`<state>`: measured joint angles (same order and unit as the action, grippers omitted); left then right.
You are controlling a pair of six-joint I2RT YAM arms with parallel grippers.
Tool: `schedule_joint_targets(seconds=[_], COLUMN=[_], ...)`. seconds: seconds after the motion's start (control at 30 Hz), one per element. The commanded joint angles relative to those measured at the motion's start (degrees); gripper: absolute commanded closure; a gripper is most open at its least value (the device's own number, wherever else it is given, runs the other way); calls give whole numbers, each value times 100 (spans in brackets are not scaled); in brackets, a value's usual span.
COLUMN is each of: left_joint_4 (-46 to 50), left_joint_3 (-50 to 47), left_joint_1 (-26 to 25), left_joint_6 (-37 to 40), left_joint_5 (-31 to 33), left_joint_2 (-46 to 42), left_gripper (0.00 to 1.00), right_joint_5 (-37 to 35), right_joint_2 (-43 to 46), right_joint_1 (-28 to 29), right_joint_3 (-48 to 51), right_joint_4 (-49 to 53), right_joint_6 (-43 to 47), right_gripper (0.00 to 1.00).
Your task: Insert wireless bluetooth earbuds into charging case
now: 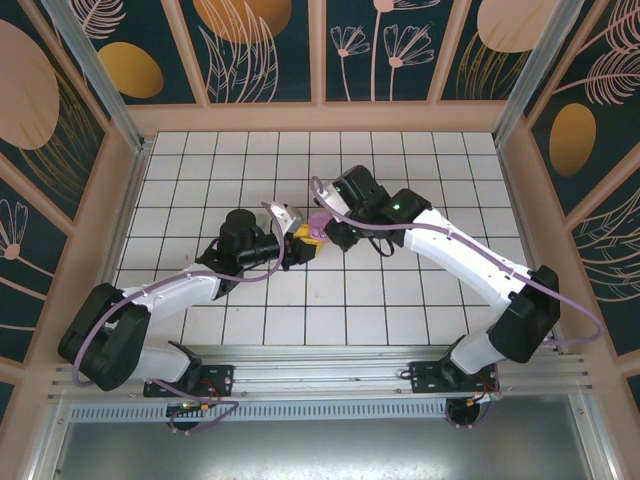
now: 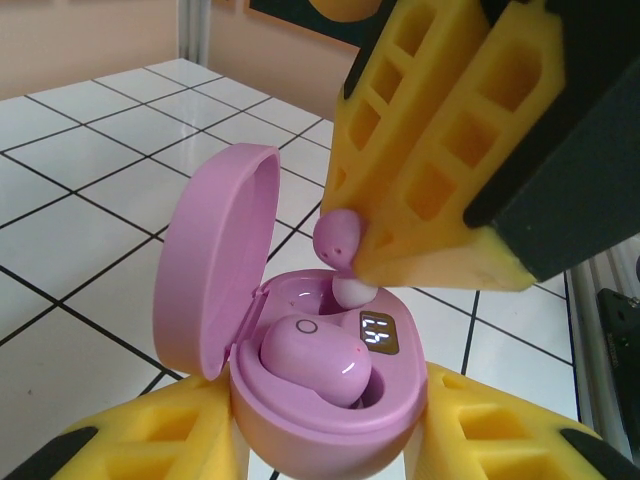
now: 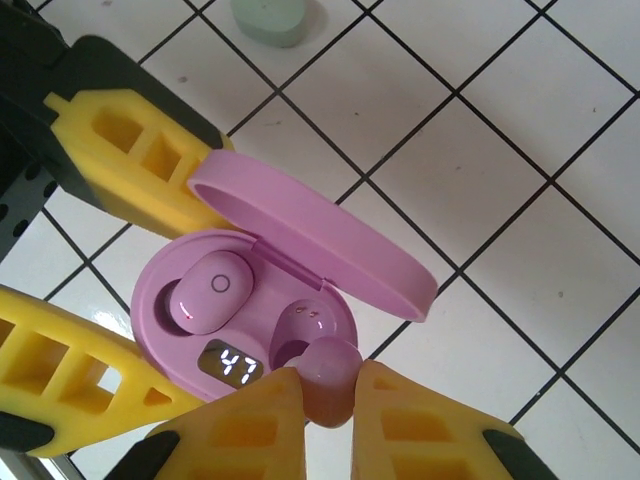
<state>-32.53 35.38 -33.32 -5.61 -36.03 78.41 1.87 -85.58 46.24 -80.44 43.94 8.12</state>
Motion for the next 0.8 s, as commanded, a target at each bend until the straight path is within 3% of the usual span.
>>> schedule_joint_targets(seconds=[0.0, 0.33, 0.77], left_joint_4=[34, 73, -85], left_joint_3=[149, 138, 96], left_joint_1=[-6, -6, -8], left_joint_6=[97, 130, 29], left_joint_5=[-109, 45, 0], left_joint_2=[-159, -283, -300], left_gripper=[63, 63, 63], right_joint_5=[-170, -248, 264], right_joint_2=[-97, -343, -494], right_joint_1=[141, 302, 299], right_joint_3=[-174, -257, -367], right_joint_4=[245, 501, 514], right_joint_6=[205, 304, 173], right_gripper=[86, 87, 69])
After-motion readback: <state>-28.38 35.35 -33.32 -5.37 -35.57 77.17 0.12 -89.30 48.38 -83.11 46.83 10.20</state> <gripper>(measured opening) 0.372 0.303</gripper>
